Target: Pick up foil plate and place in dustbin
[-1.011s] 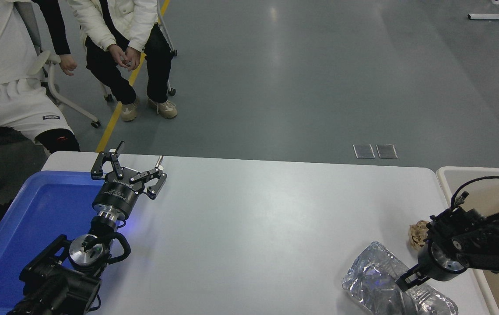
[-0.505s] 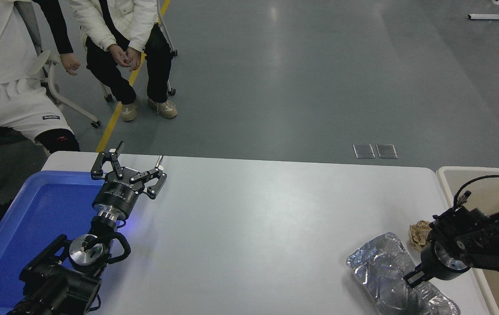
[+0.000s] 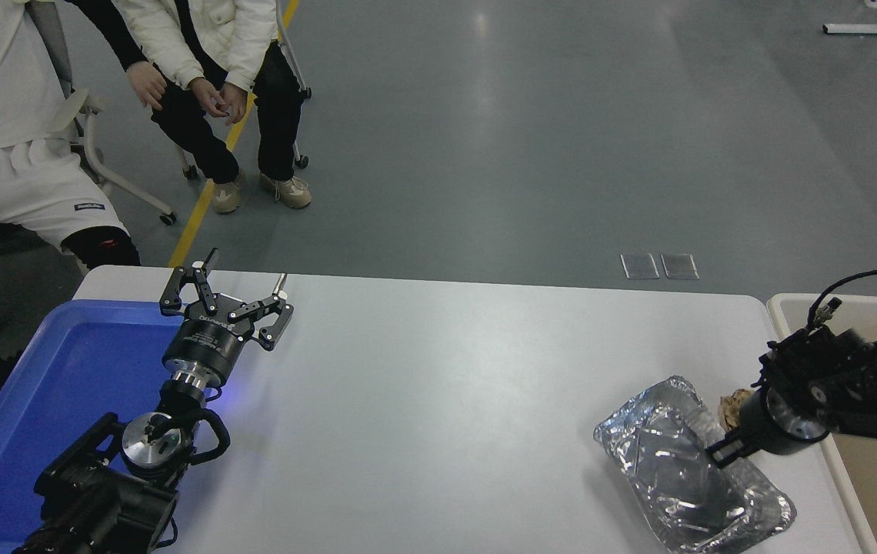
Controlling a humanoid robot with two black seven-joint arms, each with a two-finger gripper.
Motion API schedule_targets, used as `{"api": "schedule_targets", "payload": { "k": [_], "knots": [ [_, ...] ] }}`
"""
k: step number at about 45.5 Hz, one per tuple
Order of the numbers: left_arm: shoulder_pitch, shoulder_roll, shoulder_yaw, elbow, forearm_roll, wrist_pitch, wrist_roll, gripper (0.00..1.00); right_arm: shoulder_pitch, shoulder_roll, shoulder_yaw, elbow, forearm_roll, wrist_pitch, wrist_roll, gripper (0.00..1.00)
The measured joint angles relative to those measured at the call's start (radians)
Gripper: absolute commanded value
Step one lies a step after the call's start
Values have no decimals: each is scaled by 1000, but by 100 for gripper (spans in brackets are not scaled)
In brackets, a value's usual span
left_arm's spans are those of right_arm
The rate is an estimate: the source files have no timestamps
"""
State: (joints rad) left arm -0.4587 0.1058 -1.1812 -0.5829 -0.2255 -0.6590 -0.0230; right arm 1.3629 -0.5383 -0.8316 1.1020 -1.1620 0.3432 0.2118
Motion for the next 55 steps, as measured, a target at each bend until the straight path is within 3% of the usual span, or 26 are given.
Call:
{"api": "schedule_targets", "payload": {
  "k": [26,40,55],
  "knots": [
    [0,0,0,0,0,0,0,99,451,-177,-22,231,18,245,7,0],
    [0,0,0,0,0,0,0,99,670,-209,-67,281,43,370,30,0],
    [0,0,0,0,0,-1,0,99,865,-206,-89,367,156,427,44,0]
  ]
}}
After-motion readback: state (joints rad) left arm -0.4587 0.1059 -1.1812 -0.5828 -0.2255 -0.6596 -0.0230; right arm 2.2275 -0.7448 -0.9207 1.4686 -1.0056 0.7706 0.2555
